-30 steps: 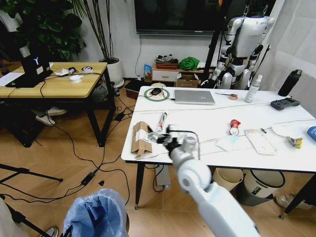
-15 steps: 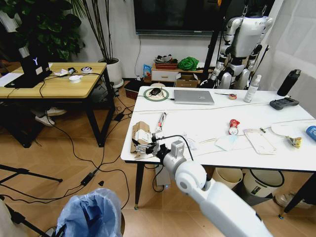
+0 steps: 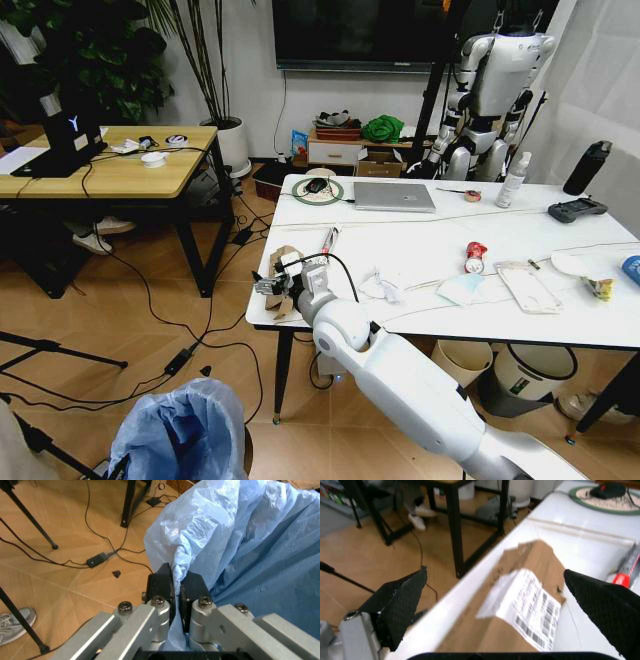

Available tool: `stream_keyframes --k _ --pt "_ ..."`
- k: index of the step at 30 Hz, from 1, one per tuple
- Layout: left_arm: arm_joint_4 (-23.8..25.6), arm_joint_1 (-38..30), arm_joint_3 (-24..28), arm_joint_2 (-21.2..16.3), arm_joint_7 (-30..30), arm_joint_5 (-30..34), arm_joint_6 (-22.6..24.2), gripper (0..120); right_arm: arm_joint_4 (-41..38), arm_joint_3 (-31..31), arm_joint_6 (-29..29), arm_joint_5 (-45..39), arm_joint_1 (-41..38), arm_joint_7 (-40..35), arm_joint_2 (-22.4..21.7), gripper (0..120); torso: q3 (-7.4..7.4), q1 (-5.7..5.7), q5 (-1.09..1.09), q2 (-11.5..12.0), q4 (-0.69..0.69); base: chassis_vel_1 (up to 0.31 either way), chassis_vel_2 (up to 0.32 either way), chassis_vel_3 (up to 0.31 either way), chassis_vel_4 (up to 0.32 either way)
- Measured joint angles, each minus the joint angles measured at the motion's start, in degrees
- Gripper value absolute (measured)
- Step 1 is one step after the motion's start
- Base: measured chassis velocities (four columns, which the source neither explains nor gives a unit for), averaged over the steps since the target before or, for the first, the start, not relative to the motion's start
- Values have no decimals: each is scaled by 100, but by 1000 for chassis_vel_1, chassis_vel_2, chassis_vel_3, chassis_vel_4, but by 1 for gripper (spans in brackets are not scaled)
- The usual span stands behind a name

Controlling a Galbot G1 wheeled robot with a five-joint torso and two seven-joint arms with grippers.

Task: Pick up the trash bin and place the trash from the table into it.

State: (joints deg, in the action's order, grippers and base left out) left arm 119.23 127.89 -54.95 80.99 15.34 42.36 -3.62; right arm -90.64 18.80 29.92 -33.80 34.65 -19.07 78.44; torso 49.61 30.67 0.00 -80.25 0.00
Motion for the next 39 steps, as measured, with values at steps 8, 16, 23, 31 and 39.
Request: stream_keyframes --k 8,16,23,31,39 --pt "13 -87 -26 46 0 7 17 0 215 173 253 -262 111 -127 -49 100 0 0 0 0 0 0 0 0 0" --pt "-21 -175 30 101 -1 -13 23 0 410 156 163 -75 153 -40 3 74 0 0 0 0 0 0 0 0 0" --pt "-45 -216 12 68 -3 2 23 0 336 170 173 -64 219 -16 -85 47 -1 0 1 0 0 0 0 0 0" --pt "-43 -308 69 53 -18 -15 63 0 215 93 180 -62 268 -20 -150 18 -1 0 0 0 0 0 0 0 0" --pt "-10 -422 148 19 -33 -40 134 0 86 -24 180 -94 299 -38 -207 0 0 0 0 0 0 0 0 0 0"
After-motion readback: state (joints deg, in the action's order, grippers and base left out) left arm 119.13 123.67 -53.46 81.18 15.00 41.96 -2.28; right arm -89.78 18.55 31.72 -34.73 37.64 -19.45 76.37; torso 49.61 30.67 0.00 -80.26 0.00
